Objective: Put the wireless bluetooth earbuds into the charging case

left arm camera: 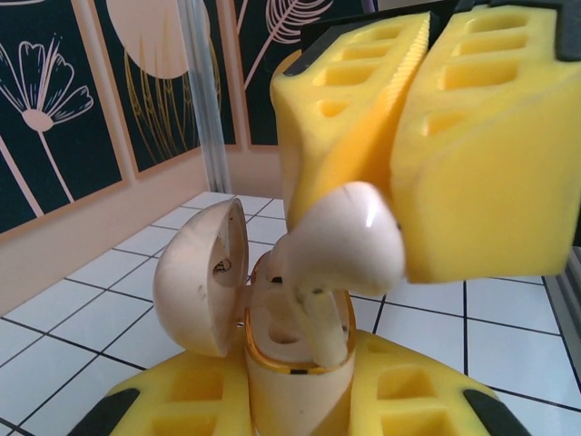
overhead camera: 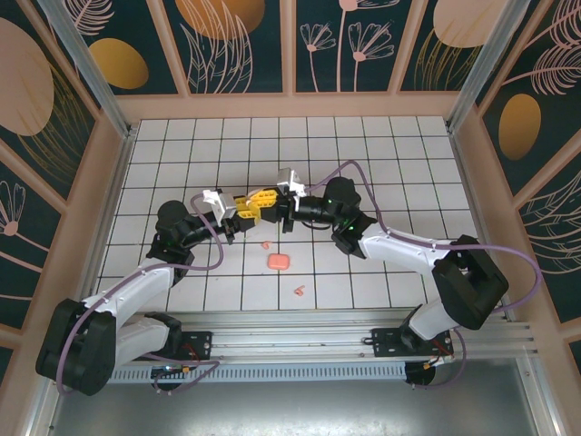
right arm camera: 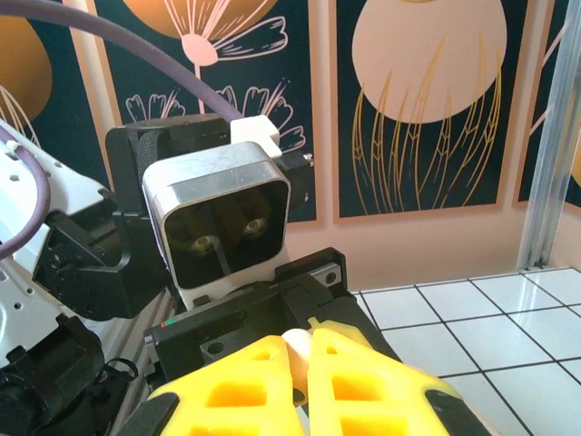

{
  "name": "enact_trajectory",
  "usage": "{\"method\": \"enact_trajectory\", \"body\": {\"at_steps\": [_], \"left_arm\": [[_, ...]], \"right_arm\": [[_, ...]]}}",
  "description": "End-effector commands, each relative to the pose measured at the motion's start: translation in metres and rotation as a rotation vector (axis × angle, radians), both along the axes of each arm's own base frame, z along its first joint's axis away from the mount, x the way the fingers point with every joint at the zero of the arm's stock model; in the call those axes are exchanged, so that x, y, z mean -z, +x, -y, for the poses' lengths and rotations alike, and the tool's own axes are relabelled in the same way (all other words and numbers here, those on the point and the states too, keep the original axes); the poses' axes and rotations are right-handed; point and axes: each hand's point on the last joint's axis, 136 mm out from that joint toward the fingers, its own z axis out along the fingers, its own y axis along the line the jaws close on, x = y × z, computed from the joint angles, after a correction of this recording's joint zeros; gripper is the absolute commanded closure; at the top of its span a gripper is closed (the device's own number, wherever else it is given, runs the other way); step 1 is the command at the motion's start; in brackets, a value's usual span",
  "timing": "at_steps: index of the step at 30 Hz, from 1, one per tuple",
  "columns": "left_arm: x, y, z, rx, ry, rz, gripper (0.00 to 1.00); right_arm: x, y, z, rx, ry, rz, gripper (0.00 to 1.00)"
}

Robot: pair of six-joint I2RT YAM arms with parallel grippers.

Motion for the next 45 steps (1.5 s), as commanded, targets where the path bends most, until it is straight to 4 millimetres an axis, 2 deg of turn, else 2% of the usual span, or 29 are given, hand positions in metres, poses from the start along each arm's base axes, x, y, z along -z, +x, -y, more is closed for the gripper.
{"method": "enact_trajectory", "body": {"at_steps": [1, 4, 7, 16, 20, 29, 36, 45], "left_arm": [[-0.022, -0.007, 0.0, 0.013, -0.026, 0.101, 0.84], [-0.023, -0.007, 0.0, 0.013, -0.027, 0.106, 0.84], [-0.022, -0.007, 0.0, 0.013, -0.026, 0.104, 0.84], [-0.016, -0.004, 0.0, 0.001, -0.009, 0.095, 0.84], [-0.017, -0.003, -0.001, -0.013, -0.01, 0.097, 0.84], [-0.021, -0.002, -0.005, -0.043, -0.018, 0.118, 0.84], [-0.025, -0.002, -0.006, -0.048, -0.026, 0.13, 0.84], [-0.026, -0.003, -0.007, -0.054, -0.029, 0.14, 0.84]], "right_arm": [[0.021, -0.004, 0.0, 0.004, -0.071, -0.04, 0.91], [0.028, -0.001, 0.004, 0.04, -0.089, -0.054, 0.91], [0.022, 0.003, 0.008, 0.076, -0.066, -0.043, 0.91], [-0.024, 0.007, 0.008, 0.092, 0.089, 0.013, 0.92], [-0.038, 0.011, 0.01, 0.121, 0.137, 0.024, 0.91], [-0.011, 0.009, 0.002, 0.123, 0.047, -0.005, 0.92], [0.0, 0.008, 0.001, 0.127, 0.003, -0.016, 0.92], [0.013, -0.005, -0.001, 0.056, -0.043, -0.047, 0.92]]}}
